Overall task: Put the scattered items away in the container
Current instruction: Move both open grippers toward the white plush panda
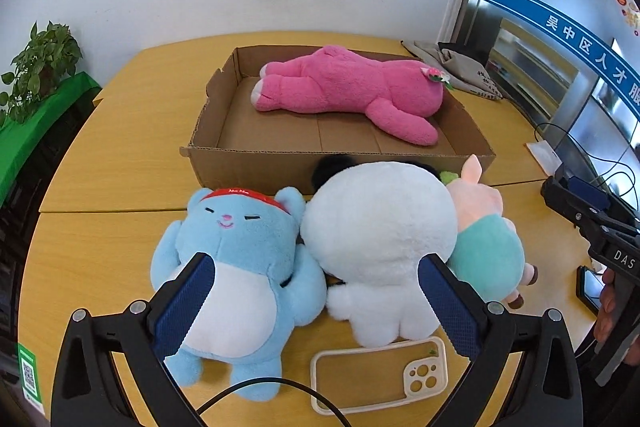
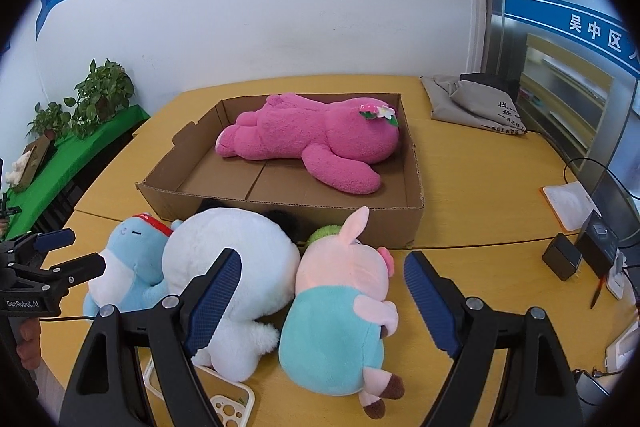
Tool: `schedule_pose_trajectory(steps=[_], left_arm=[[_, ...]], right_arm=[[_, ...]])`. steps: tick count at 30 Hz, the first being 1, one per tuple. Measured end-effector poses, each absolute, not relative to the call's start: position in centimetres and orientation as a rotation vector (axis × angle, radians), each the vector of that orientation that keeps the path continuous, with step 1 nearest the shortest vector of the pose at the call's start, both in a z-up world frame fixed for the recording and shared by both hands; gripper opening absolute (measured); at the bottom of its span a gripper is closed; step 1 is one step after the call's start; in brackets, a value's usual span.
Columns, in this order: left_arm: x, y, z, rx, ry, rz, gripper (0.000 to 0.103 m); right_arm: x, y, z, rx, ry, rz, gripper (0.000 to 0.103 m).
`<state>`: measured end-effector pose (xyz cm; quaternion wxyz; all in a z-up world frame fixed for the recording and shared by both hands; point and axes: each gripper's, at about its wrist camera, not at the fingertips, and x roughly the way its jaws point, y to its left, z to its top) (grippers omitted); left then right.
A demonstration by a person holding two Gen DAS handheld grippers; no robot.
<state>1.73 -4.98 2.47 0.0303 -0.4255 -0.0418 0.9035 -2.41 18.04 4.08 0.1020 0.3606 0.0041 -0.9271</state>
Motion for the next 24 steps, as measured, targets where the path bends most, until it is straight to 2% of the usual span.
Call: schedule_pose_trajectory(steps=[24], left_arm=[[1.7,-4.1,1.2,-1.329,-0.135,2.736,0.103]], right_arm=[[-2.5,17.7,2.6,1.124,0.042,-2.737,0.084]])
